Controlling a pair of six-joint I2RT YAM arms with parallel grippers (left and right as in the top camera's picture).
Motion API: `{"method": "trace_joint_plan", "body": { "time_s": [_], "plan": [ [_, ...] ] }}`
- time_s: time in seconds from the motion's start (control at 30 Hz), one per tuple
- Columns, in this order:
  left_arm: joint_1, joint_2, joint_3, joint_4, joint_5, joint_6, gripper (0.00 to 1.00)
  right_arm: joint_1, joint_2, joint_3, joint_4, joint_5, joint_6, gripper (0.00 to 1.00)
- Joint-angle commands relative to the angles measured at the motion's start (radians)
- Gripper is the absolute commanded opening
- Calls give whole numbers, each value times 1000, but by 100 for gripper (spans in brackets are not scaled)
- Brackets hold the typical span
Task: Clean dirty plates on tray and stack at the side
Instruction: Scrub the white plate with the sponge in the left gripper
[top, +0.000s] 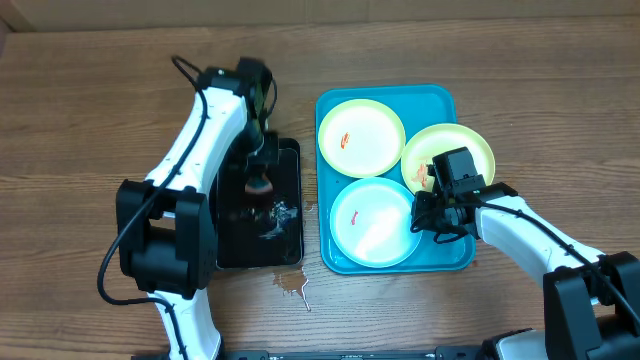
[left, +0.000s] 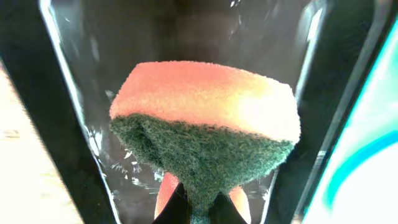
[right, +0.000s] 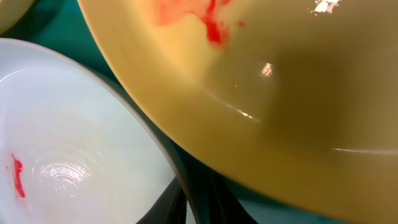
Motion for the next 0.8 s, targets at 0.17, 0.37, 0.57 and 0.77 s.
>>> {"method": "trace_joint_plan", "body": {
  "time_s": [0.17, 0.37, 0.57, 0.77],
  "plan": [
    [-51, -18, 102, -34, 40, 20, 4, -10, 3, -16, -2, 47, 50, 14],
    [-185, -40, 103, 33, 122, 31, 4, -17, 3, -16, 6, 46, 42, 14],
    [-356, 26, 102, 146, 195, -90, 4, -17, 3, -16, 9, 46, 42, 14],
    [-441, 163, 102, 214, 317, -185, 4, -17, 3, -16, 6, 46, 42, 14]
  ]
}}
